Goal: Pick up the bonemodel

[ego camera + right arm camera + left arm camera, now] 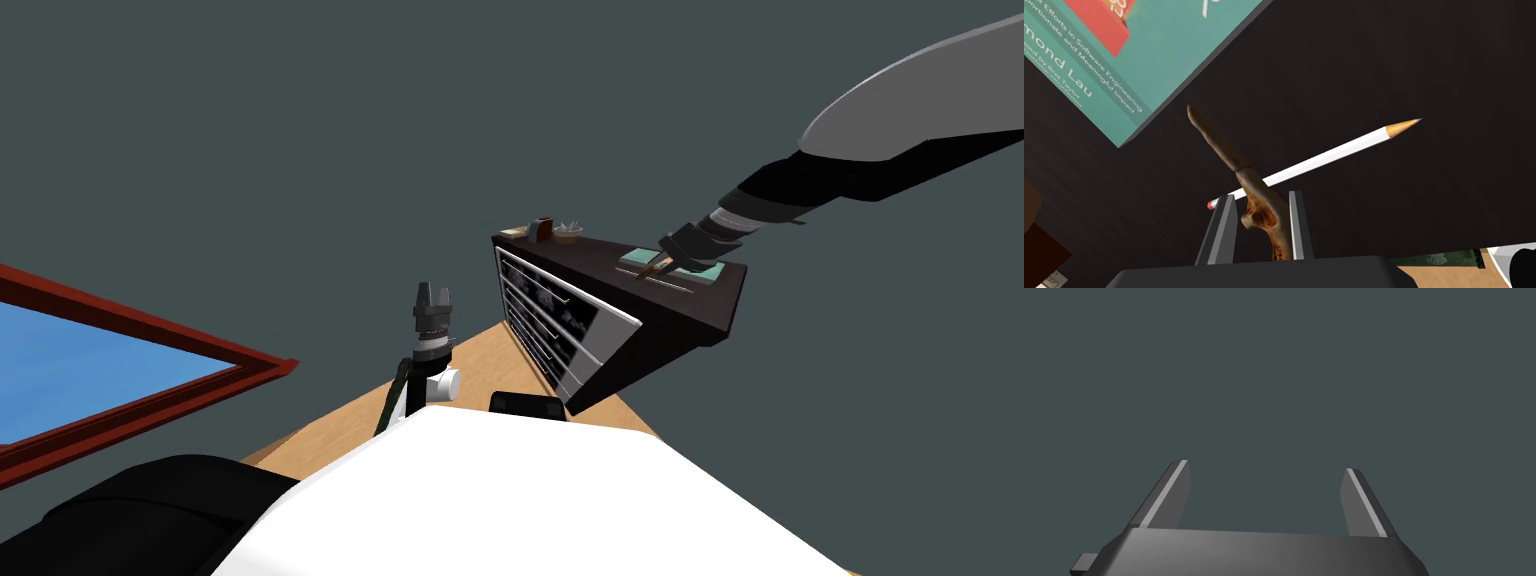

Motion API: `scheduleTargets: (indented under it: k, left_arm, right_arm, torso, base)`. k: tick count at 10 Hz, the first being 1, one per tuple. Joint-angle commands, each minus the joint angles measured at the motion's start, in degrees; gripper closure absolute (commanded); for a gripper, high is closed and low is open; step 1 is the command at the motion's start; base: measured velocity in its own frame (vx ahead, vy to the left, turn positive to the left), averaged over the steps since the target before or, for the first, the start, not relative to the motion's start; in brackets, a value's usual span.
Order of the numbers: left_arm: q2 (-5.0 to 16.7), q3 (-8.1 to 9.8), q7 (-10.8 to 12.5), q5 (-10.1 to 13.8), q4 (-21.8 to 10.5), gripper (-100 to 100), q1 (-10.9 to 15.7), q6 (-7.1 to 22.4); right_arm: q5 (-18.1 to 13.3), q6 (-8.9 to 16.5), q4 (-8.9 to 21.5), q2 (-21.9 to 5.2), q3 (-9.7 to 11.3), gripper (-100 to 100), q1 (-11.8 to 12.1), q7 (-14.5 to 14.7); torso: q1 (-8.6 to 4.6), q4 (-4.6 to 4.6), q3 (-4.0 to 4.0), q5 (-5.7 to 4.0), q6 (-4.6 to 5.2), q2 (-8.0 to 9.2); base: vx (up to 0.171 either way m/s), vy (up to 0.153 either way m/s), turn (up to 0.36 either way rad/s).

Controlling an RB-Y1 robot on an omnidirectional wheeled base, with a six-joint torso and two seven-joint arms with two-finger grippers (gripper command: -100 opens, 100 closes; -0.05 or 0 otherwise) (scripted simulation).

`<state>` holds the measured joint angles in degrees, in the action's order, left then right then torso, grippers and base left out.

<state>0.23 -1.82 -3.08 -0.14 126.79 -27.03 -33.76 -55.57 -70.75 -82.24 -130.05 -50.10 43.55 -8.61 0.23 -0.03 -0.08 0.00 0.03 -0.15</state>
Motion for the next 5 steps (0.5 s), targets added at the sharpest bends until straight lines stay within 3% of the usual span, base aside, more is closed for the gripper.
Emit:
scheduleTargets:
  k: [1, 3, 4, 5]
  left_arm:
    - [0.0, 0.0, 0.0, 0.0, 0.0, 0, 0.0, 0.0]
    - [0.0, 0.0, 0.0, 0.0, 0.0, 0, 0.0, 0.0]
    - [0.0, 0.0, 0.0, 0.0, 0.0, 0, 0.0, 0.0]
    - [0.0, 0.0, 0.0, 0.0, 0.0, 0, 0.01, 0.0]
  right_arm:
    - [0.82, -1.16, 1.4, 0.01, 0.4, 100, -0.58, 2.06]
    - [1.54, -2.04, 2.59, 0.03, 0.79, 100, -1.08, 3.75]
    - [1.26, -1.67, 2.09, 0.07, 0.68, 100, -0.96, 3.01]
    - [1.3, -1.79, 2.17, 0.08, 0.7, 0, -1.0, 3.19]
  torso:
    - [0.0, 0.0, 0.0, 0.0, 0.0, 0.0]
    - [-0.01, 0.0, 0.01, 0.01, -0.03, 0.02]
    - [-0.04, 0.0, 0.02, 0.0, -0.03, 0.03]
    - [-0.12, -0.01, 0.02, -0.02, -0.05, 0.05]
  base:
    - [0.027, 0.066, -0.062]
    - [0.018, 0.049, -0.045]
    - [0.008, 0.02, -0.014]
    - [0.0, 0.0, 0.0]
